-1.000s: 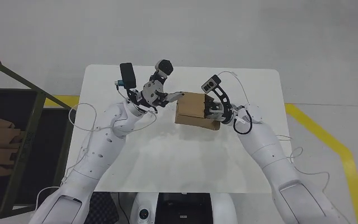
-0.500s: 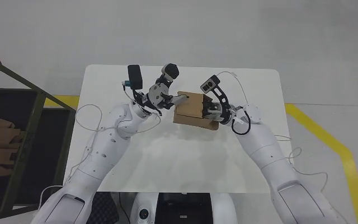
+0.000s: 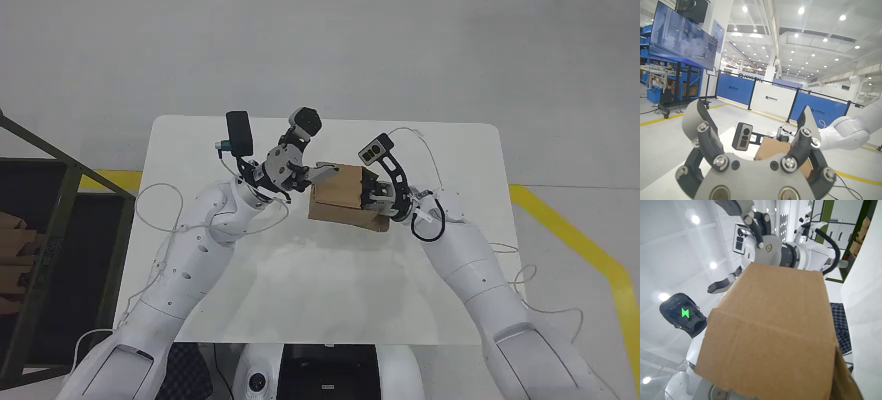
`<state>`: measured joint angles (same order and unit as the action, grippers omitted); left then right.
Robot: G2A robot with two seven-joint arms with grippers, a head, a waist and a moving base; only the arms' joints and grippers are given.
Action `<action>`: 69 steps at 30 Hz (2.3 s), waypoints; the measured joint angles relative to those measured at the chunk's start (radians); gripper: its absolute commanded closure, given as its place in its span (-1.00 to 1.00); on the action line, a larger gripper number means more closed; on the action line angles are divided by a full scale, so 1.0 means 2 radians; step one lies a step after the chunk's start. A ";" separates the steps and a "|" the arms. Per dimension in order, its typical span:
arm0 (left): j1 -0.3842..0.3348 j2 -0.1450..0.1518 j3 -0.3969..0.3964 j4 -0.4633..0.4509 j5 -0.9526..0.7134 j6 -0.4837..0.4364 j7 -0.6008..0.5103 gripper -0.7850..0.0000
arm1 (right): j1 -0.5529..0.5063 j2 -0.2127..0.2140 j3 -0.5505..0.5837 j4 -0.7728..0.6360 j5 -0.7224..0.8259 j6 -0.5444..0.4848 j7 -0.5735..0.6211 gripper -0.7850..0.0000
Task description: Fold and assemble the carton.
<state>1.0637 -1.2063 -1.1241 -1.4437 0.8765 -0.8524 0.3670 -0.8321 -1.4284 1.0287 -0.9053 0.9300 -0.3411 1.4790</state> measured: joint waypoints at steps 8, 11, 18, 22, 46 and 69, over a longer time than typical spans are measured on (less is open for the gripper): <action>0.006 -0.001 -0.006 0.016 0.003 0.003 0.001 -1.00 | -0.003 0.003 0.015 -0.009 0.003 0.008 0.008 1.00; 0.009 -0.001 -0.013 0.018 0.010 0.008 0.005 -1.00 | -0.006 0.003 0.018 -0.011 0.006 0.011 0.011 1.00; 0.013 -0.001 -0.018 0.026 0.040 0.018 0.008 -1.00 | -0.010 0.002 0.024 -0.022 0.007 0.014 0.014 1.00; 0.016 0.000 -0.024 0.031 0.059 0.026 0.011 -1.00 | -0.011 0.003 0.029 -0.022 0.008 0.014 0.014 1.00; 0.017 -0.004 -0.023 0.025 0.044 0.010 -0.007 -1.00 | -0.004 0.001 0.013 -0.009 -0.054 -0.001 -0.003 1.00; 0.024 -0.003 -0.050 0.029 0.041 0.009 -0.003 -1.00 | 0.006 0.004 0.021 0.016 -0.070 -0.012 -0.012 1.00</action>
<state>1.1108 -1.2114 -1.2232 -1.3859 0.9586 -0.8344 0.3614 -0.8207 -1.4203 1.0715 -0.8732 0.7891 -0.3658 1.4543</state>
